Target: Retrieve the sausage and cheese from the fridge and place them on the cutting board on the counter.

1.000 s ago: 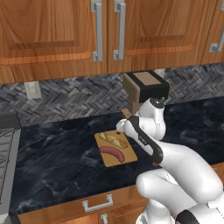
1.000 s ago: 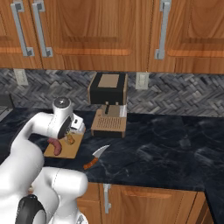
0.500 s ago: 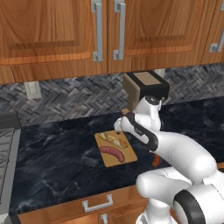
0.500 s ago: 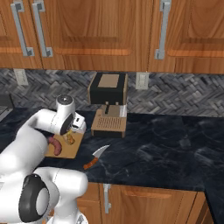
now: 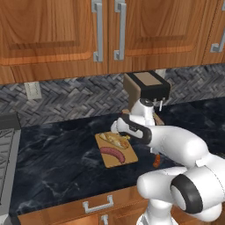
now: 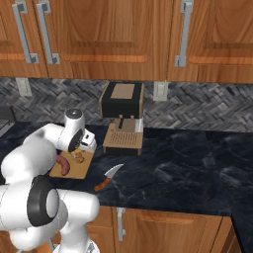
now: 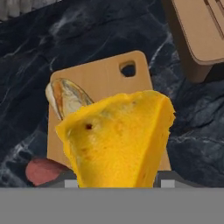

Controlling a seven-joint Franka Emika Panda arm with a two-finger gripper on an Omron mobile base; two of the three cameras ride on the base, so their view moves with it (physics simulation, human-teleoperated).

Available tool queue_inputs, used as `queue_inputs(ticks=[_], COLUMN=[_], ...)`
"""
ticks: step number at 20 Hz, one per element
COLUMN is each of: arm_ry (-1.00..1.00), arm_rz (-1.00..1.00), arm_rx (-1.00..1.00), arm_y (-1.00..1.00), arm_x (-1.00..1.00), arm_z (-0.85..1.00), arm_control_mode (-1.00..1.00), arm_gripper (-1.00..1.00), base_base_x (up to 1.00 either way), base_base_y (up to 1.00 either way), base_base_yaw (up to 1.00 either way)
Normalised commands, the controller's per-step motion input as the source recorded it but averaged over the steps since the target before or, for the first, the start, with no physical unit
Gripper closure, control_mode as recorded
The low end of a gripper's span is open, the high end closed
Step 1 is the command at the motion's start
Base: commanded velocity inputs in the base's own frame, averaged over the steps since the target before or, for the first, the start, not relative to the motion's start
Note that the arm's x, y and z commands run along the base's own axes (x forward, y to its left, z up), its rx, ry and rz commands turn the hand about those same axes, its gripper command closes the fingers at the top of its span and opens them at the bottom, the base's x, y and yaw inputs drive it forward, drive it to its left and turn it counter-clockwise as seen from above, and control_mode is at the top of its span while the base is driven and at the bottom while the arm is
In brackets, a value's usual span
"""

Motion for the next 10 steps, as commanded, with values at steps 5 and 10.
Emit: queue_inputs(ticks=[5, 10], arm_ry=[0.00, 0.01], arm_rz=[0.00, 0.00], arm_rx=[0.00, 0.00], arm_y=[0.00, 0.00], arm_x=[0.30, 0.35], arm_z=[-0.06, -0.06], arm_control_mode=[-1.00, -1.00], arm_gripper=[1.00, 1.00], base_base_x=[0.00, 0.00], base_base_y=[0.00, 0.00], base_base_yaw=[0.00, 0.00])
